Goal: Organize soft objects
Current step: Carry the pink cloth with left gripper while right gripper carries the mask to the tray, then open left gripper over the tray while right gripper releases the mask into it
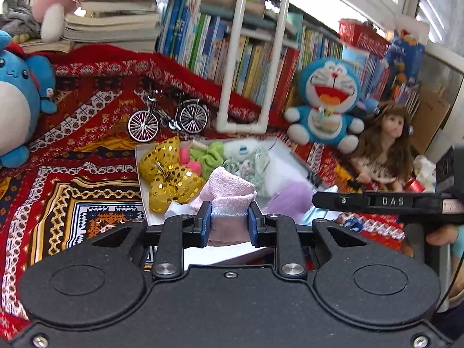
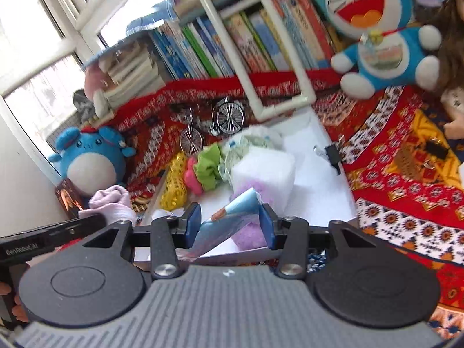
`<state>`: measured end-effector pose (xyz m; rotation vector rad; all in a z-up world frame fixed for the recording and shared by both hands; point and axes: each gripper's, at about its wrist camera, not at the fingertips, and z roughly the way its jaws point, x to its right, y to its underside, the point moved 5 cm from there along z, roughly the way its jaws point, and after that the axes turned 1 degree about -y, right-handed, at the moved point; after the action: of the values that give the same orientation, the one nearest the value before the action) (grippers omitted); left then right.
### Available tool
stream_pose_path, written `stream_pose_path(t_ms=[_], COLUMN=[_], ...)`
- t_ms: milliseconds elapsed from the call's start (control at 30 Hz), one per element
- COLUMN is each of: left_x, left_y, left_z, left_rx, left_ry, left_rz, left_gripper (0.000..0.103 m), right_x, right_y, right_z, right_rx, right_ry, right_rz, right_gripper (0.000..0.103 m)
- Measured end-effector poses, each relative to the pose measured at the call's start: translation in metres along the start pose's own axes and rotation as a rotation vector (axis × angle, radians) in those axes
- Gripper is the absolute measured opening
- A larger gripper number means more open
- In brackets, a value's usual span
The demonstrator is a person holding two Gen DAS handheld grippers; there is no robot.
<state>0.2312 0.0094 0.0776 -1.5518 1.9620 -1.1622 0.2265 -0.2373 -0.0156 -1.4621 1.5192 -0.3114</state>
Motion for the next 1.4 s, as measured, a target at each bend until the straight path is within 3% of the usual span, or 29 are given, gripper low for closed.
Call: stream_pose_path(t_ms=[100, 500, 933, 967, 1000, 1033, 1400], left_x=[-0.006, -0.017, -0.029, -0.03, -0.031, -0.031, -0.029], left_y=[0.003, 0.012, 0.02, 0.02, 0.02, 0.02, 0.022], left_z=[0.018, 0.063, 0.081, 0.081, 0.081, 0.081, 0.084], left_rx=[-0.008, -0.075, -0.102, -0.102, -0.102, -0.101, -0.101], left_ry=[-0.021, 0.016, -0.01, -0.009, -0.008, -0.008, -0.015], left_rz=[0.033, 0.041, 0.022, 0.02, 0.018, 0.018, 0.023], left_gripper=[0.024, 0.024, 0.024, 0.024, 0.024, 0.024, 0.025], right_x=[-0.002, -0.015, -0.039, -0.039, -0.039, -0.038, -0.034], right_y=[-0.001, -0.02, -0.021, -0.019, -0.018, -0.016, -0.005], right_z=[0.017, 0.062, 0.093, 0.096, 0.099, 0.102, 0.113], right_rx=[-0.029, -0.043, -0.085, -0.093, -0.103, -0.113, -0.151], right_ry=[0.027, 0.037, -0.016, -0.015, -0.015, -0.012, 0.002], right_rz=[-0.013, -0.007, -0.019, -0.017, -0.015, -0.01, -0.012], right_gripper=[0.048, 0.044, 0.037, 0.034, 0.025, 0.023, 0.024])
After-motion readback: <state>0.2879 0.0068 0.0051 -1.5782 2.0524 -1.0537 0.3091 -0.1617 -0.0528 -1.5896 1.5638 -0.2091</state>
